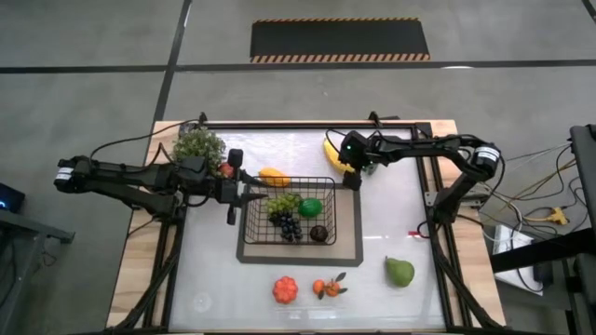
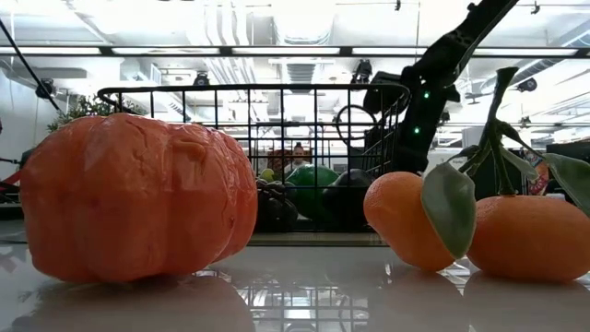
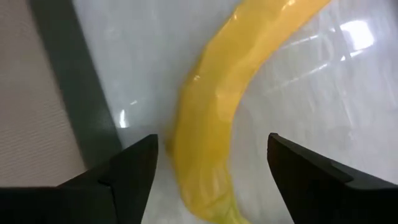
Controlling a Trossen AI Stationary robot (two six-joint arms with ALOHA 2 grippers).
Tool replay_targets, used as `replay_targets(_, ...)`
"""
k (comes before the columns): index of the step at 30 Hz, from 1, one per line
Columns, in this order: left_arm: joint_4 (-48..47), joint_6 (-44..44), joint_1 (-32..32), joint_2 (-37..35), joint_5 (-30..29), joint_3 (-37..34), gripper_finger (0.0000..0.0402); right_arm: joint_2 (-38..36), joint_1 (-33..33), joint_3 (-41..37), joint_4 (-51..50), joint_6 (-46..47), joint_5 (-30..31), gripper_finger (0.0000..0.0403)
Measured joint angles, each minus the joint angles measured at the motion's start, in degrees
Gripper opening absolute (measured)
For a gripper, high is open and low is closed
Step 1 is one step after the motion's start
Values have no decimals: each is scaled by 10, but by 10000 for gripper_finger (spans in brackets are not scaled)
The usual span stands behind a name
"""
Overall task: Build produce basket
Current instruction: Put the yellow banana into the black wire basket
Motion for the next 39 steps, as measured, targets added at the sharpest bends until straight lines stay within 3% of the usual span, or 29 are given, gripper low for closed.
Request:
replay_targets(7, -11, -1, 0, 1, -1, 0, 99, 22, -3, 0, 13, -9, -2, 239)
replay_targets(18, 35, -1, 0, -23, -2, -52, 99, 11, -3, 0, 16, 10, -2, 120)
replay_targets(27, 68, -1, 0, -65, -18, -93, 99, -35, -3, 30, -38, 38, -1, 127)
replay_targets(36, 66, -2, 0, -87, -19, -111, 99, -91, 1, 173, -233, 104, -4, 125)
replay_targets(39, 67, -2, 0, -92, -32, -113, 99, -104, 6, 224, -280, 128, -62, 127)
